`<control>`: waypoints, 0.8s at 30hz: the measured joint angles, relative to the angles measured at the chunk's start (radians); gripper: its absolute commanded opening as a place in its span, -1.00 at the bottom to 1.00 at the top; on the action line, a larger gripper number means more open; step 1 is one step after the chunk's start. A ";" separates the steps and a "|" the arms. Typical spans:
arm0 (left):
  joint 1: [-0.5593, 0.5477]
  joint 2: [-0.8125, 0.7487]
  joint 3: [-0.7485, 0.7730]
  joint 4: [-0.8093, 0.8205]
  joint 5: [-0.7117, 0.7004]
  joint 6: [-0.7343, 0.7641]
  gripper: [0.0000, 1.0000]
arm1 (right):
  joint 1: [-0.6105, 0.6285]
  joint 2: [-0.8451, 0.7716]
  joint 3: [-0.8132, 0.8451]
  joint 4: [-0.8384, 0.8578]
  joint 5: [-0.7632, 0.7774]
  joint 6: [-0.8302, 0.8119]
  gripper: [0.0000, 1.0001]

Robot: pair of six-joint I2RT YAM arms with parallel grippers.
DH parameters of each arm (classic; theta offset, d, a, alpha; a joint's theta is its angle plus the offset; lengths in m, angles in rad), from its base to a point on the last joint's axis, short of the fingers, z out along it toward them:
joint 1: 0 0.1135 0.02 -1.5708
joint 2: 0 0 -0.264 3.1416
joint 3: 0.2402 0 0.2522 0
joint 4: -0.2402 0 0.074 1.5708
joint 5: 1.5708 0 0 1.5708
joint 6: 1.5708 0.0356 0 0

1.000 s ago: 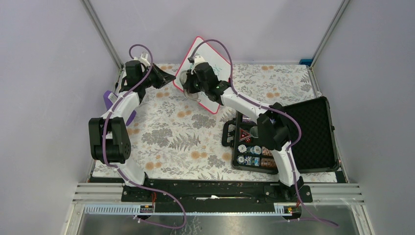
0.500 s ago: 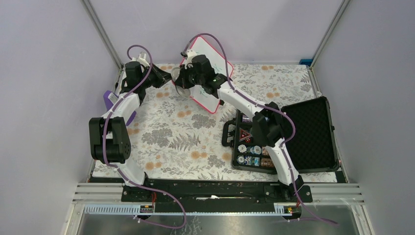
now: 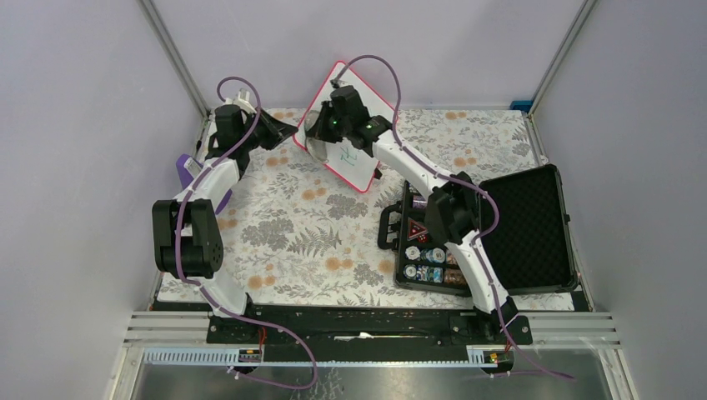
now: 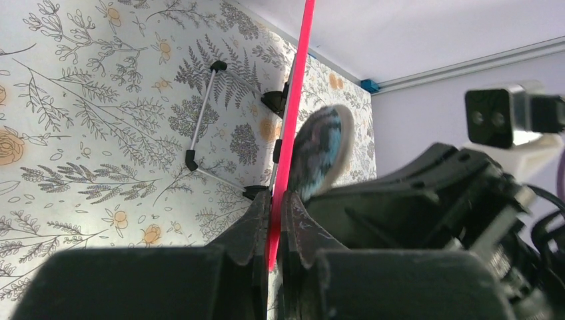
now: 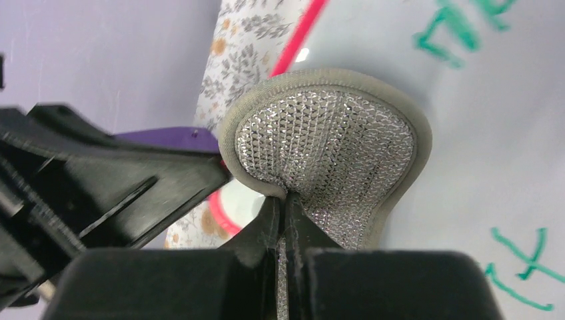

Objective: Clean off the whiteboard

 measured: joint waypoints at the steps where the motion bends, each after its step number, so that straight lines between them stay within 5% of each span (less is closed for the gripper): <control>1: 0.000 0.000 0.000 -0.001 0.000 0.000 -1.00 | -0.012 -0.001 -0.011 0.008 0.000 0.012 -1.00; 16: -0.004 0.000 0.000 -0.010 0.008 0.001 -0.99 | -0.046 -0.018 -0.085 0.090 -0.063 -0.153 -1.00; 19: -0.004 0.000 0.000 -0.010 0.013 0.001 -0.70 | -0.032 -0.047 -0.138 0.130 -0.035 -0.180 -1.00; 24: -0.013 0.000 0.000 -0.023 0.021 0.001 -0.63 | -0.046 -0.130 -0.349 0.316 -0.074 -0.129 -1.00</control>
